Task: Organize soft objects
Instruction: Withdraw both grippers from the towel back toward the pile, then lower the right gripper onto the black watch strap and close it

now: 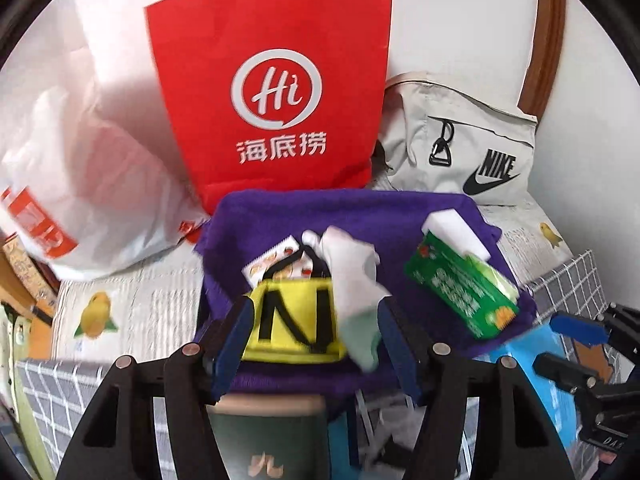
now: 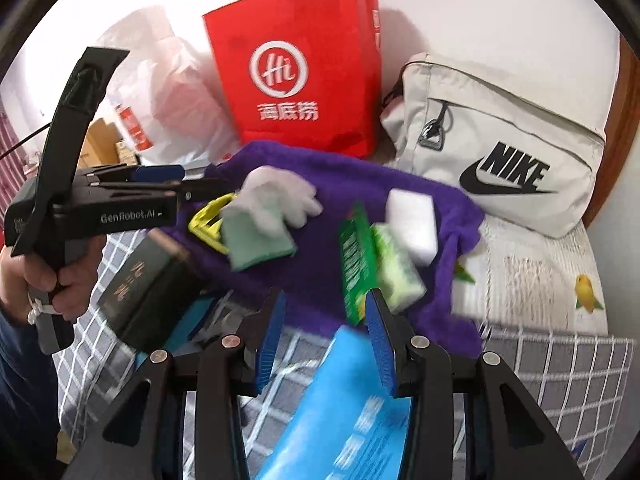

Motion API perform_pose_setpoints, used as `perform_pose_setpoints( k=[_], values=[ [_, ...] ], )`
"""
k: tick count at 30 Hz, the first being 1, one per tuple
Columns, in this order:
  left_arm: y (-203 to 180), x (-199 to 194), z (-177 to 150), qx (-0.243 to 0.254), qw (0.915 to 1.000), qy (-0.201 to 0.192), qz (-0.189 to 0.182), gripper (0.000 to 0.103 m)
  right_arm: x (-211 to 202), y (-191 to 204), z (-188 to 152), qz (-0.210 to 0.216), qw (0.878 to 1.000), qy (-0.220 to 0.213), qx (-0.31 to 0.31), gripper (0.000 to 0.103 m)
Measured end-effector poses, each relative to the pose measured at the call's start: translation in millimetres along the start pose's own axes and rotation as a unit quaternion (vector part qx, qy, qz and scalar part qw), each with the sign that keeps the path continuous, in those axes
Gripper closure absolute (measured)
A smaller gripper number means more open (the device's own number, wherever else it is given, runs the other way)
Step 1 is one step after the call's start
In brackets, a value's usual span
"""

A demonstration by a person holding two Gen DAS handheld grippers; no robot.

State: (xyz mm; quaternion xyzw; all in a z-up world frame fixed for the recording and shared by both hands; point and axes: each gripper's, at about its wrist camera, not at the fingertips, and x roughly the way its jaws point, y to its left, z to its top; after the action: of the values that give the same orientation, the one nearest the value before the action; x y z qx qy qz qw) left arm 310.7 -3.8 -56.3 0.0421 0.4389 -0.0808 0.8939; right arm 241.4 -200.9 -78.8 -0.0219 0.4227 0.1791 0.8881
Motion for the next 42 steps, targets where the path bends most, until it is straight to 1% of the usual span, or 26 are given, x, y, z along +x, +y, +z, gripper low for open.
perform_pose_setpoints(
  k=[4, 11, 14, 17, 23, 28, 31, 33, 37, 41, 42],
  values=[
    [4, -24, -24, -0.007, 1.0, 0.002, 0.002, 0.041, -12, 18, -22, 0.01, 1.0, 0.004, -0.001, 0.061],
    [9, -70, -76, -0.019, 0.9997, 0.004, -0.016, 0.041, -31, 45, -67, 0.032, 0.999, 0.017, 0.006, 0.061],
    [8, -85, -97, -0.018, 0.9997, 0.005, -0.013, 0.041, -39, 54, -85, 0.039, 0.999, 0.022, 0.011, 0.061],
    [8, -95, -120, -0.024, 0.9995, 0.008, -0.017, 0.041, -48, 61, -102, 0.04, 0.999, 0.024, 0.01, 0.061],
    [7, -98, -160, -0.038, 0.9989, 0.019, -0.021, 0.041, -60, 68, -128, 0.043, 0.999, 0.025, 0.011, 0.061],
    [15, -92, -187, -0.062, 0.9974, 0.032, -0.019, 0.041, -53, 77, -133, 0.041, 0.999, 0.021, -0.006, 0.061],
    [23, -90, -199, -0.072, 0.9965, 0.039, -0.015, 0.041, -42, 84, -126, 0.045, 0.999, 0.018, -0.017, 0.061],
    [30, -89, -206, -0.079, 0.9959, 0.044, -0.01, 0.041, -32, 92, -119, 0.037, 0.999, 0.017, -0.033, 0.061],
    [44, -89, -214, -0.093, 0.9946, 0.045, -0.009, 0.041, -11, 106, -106, 0.026, 0.997, 0.019, -0.064, 0.061],
    [55, -87, -216, -0.102, 0.9938, 0.043, -0.009, 0.041, 14, 112, -91, 0.005, 0.997, 0.028, -0.071, 0.061],
    [57, -86, -217, -0.102, 0.9938, 0.043, -0.004, 0.041, 20, 114, -88, 0.0, 0.997, 0.03, -0.074, 0.061]
  ],
)
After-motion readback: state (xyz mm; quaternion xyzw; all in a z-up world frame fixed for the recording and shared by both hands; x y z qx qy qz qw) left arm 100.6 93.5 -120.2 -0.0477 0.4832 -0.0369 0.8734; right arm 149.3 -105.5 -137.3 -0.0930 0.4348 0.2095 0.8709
